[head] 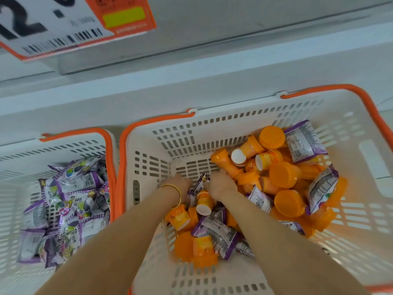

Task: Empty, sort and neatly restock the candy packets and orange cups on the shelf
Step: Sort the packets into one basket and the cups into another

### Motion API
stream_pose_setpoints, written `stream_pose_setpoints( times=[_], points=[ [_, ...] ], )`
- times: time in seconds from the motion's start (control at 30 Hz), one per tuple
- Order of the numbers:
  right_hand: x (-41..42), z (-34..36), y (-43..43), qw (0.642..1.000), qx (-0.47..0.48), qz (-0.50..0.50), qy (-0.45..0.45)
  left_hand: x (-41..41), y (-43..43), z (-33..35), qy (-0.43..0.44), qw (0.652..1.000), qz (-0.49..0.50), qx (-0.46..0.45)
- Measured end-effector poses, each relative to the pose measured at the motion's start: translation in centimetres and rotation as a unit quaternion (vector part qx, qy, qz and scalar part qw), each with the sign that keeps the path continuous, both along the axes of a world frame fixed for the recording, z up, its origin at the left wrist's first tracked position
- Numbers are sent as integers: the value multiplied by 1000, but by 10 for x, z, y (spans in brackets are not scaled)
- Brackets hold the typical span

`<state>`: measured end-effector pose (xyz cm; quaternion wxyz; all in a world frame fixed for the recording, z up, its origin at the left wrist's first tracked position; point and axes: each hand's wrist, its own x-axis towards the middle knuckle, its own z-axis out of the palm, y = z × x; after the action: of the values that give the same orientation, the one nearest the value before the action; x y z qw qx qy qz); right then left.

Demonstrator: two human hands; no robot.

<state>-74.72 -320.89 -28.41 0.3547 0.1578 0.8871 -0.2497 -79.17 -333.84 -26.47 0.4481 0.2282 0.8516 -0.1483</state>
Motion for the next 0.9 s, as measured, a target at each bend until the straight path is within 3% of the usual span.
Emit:
stream_pose_setpoints(
  times=[0.1,0.2,0.27,0.37,0.5,0.67,0.77,0.83,0.9],
  points=[
    [1,4,4,999,-30,-10,31,2,-4,3,-11,996,76,51],
    [-1,20,10,977,-109,-120,138,-2,-5,15,38,977,149,147],
    [-6,34,15,943,-141,-209,217,-9,-5,28,93,942,231,226],
    [-9,60,29,911,-131,-263,289,-16,-6,48,139,871,344,324],
    [-2,77,45,892,-202,-327,237,-11,-12,68,106,787,425,434],
    [22,94,38,872,-330,-333,139,10,-26,76,14,768,427,477],
    [36,93,22,882,-307,-324,152,24,-27,79,-80,667,541,506],
    [42,91,11,880,-313,-325,149,34,-25,86,-104,626,599,488],
    [48,90,2,881,-320,-317,144,41,-27,86,-93,657,581,472]
  ],
)
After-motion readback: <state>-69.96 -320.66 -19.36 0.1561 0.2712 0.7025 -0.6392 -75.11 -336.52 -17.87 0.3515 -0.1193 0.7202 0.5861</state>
